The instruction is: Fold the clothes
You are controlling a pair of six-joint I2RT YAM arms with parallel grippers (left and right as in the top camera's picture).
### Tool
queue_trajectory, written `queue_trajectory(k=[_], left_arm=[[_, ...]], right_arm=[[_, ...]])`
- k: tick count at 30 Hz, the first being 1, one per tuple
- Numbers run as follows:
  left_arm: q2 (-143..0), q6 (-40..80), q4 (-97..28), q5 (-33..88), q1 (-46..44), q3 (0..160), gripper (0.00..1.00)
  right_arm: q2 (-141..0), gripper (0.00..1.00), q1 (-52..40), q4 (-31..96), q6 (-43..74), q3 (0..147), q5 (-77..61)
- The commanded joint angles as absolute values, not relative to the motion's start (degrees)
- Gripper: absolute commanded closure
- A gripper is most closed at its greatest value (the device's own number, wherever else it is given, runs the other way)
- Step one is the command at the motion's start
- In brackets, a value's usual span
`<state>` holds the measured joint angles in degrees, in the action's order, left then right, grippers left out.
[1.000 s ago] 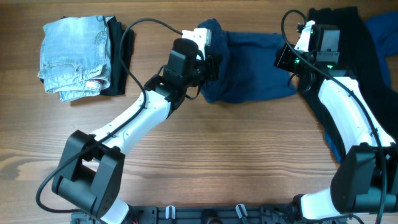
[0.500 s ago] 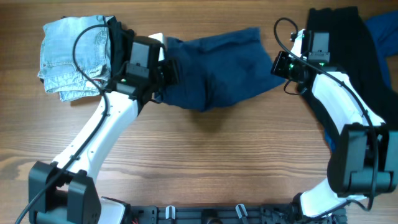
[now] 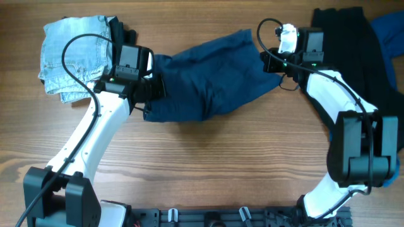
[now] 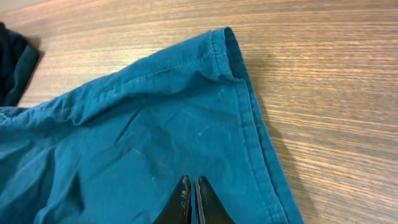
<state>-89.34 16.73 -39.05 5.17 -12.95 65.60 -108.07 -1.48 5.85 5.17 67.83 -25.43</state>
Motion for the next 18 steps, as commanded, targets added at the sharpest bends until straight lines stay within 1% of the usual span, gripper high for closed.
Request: queue_trajectory(k=[1, 8, 18], left_arm=[[-88.07, 13.65, -43.90, 4.80, -10.72, 65.73, 0.96], [-88.07, 13.65, -47.07, 4.86, -4.89, 66.59, 0.96], [-88.07, 12.36, -44.38, 4.78, -4.21, 67.81, 0.96]], right_arm=[[-111.79, 0.96, -1.65, 3.90, 1.54, 67.90, -30.11], [-115.90, 0.96, -2.31, 1.80, 0.36, 67.92, -29.82], [-117.23, 0.96, -4.80, 1.87, -1.13, 67.92, -33.36]])
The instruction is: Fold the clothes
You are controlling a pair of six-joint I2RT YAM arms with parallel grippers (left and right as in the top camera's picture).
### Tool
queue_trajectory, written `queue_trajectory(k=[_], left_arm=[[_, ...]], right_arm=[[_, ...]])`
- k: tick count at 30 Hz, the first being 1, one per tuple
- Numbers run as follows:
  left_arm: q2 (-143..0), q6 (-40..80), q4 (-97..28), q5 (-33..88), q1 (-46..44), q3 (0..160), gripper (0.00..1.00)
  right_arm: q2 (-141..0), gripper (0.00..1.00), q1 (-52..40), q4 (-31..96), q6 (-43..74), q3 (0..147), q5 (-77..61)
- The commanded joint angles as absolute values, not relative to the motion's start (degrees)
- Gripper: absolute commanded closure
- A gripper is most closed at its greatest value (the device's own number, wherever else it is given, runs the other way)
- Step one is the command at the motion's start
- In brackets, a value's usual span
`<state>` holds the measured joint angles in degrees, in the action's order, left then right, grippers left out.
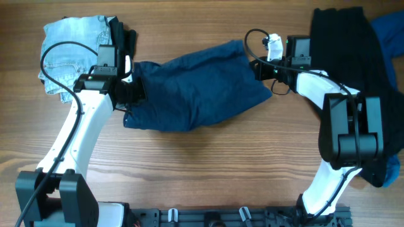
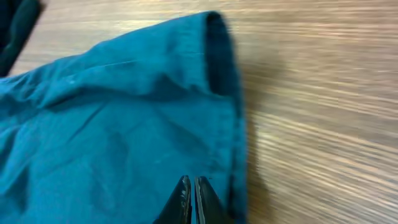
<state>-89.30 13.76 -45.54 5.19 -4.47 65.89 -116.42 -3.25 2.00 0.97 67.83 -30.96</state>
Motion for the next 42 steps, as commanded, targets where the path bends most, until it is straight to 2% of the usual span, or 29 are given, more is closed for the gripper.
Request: queue_trajectory(k=[1, 18, 24, 26, 42], left_arm=[[-88.07, 12.38, -44.14, 4.78, -4.21, 67.81, 0.96], [-88.07, 12.67, -42.44, 4.45, -4.23, 69.08, 0.96], [-88.07, 13.93, -41.71, 9.74, -4.45, 71.22, 0.96], [-88.07, 13.93, -40.82, 13.08, -5.32, 71.22, 0.96], [-88.07, 14.13, -35.64, 12.82, -17.32, 71.22, 0.96]], right_arm=[[-117.25, 0.96, -5.10, 1.98, -1.10, 67.92, -32.60], [-121.45, 0.96, -5.34, 5.17, 1.91, 67.90, -24.80], [-124.51, 0.96, -5.37, 5.39, 3.18, 67.85, -24.84], [-124.64, 0.95, -5.34, 5.37, 3.20, 67.85, -24.82], [-125.80, 0.95, -5.37, 5.21, 4.69, 67.85, -24.38]])
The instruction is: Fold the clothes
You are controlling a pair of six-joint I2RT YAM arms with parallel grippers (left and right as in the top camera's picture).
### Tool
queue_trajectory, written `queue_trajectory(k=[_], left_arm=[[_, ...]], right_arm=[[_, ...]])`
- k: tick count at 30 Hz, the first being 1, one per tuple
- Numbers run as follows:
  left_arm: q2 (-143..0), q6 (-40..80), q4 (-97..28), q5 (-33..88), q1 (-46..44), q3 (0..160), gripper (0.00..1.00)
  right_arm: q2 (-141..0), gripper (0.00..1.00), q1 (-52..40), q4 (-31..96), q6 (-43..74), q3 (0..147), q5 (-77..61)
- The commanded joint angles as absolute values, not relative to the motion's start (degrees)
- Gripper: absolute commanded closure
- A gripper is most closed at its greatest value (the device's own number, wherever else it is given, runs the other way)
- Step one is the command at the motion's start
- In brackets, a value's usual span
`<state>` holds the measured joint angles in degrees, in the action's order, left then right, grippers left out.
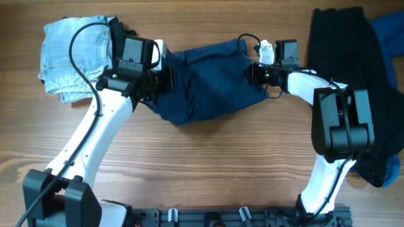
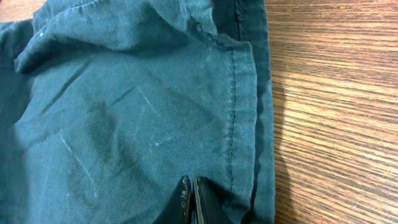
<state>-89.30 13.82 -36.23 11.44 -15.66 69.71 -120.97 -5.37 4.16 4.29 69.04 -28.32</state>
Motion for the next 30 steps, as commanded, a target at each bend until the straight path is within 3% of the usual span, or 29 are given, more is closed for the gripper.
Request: queue_trajectory(k=[1, 20, 30], left_arm=[[-88.07, 14.15, -35.11, 12.82, -18.04, 71.22, 0.96], [-88.55, 19.20, -20.80, 10.79, -30.57, 71.22, 0.95], [-99.66, 23.42, -8.86, 7.81, -34.89, 71.22, 0.94]], right_arm=[[-125.80, 0.96, -5.37, 5.23, 4.69, 67.85, -24.40], [-125.80, 0.96, -5.37, 5.63, 5.52, 67.85, -24.38], [-125.80, 0.96, -5.34, 6.04, 6.02, 67.85, -24.38]])
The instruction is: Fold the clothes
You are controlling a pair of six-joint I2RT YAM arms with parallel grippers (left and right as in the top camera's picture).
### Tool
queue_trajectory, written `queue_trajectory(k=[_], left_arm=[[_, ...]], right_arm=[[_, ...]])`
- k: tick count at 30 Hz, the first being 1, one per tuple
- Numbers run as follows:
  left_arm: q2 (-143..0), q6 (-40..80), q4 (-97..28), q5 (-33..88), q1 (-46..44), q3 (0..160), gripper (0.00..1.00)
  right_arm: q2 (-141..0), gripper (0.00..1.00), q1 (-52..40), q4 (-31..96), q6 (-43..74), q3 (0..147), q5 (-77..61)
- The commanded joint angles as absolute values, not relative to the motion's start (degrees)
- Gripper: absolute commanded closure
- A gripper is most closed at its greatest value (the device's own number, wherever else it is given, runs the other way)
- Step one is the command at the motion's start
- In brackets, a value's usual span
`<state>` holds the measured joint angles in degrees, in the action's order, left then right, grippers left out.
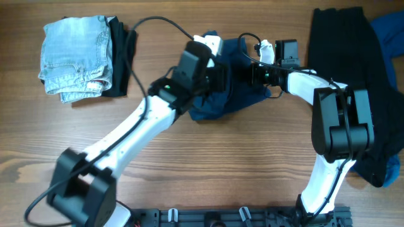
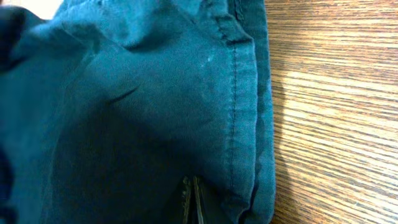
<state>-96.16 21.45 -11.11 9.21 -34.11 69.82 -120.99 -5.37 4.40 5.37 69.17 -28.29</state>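
A dark blue garment [image 1: 218, 106] lies bunched at the middle back of the table. My left arm reaches across it, and my left gripper [image 1: 221, 74] is shut on the garment's left end, held over the right part; its fingers are mostly hidden by cloth. At the garment's right edge my right gripper [image 1: 254, 72] is shut on the blue cloth. In the right wrist view the shut fingertips [image 2: 191, 200] sit in the garment [image 2: 124, 112] just left of its stitched hem [image 2: 235, 93].
Folded light jeans [image 1: 72, 53] lie on a black folded piece [image 1: 120, 57] at the back left. A long black garment [image 1: 344, 50] and a brighter blue one [image 1: 388, 28] lie at the right. Bare wood spans the front of the table.
My left gripper has moved right with the garment's left end, from near the jeans to just beside the right gripper. The garment now looks much shorter and doubled over. The right gripper has stayed put.
The blue garment lay stretched between both shut grippers. Then both grippers stood further left with it. After that the right gripper was at the right hem and the left end sat gathered inward. Now the left end is over the right part.
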Motion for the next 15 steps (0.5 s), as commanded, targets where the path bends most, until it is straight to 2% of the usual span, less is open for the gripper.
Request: queue_trajectory(k=[1, 7, 8, 9, 10, 11, 15], left_arm=[[-100.90, 23.73, -7.84, 7.84, -35.03, 71.22, 0.94], [-104.92, 24.71, -2.70, 7.81, -35.42, 71.22, 0.91], [-105.19, 24.71, -2.26, 7.81, -35.42, 71.22, 0.79], [-105.36, 24.71, -1.87, 7.79, -35.42, 71.22, 0.59], [-105.36, 24.71, -1.85, 7.11, -35.42, 71.22, 0.18], [-105.36, 24.71, -1.89, 6.26, -35.42, 71.22, 0.00], [-105.36, 24.71, -1.87, 5.63, -35.35, 71.22, 0.00]], right_arm=[[-125.80, 0.96, -5.34, 6.04, 6.00, 67.85, -24.38], [-125.80, 0.96, -5.34, 6.04, 6.02, 67.85, -24.38], [-125.80, 0.96, -5.34, 6.04, 6.00, 67.85, -24.38], [-125.80, 0.96, -5.34, 6.04, 6.04, 67.85, -24.38], [-125.78, 0.96, -5.28, 5.98, 6.13, 67.88, -24.45], [-125.38, 0.96, -5.13, 6.02, 6.20, 68.01, -24.67], [-117.30, 0.96, -1.17, 6.90, 8.32, 69.45, -27.44]])
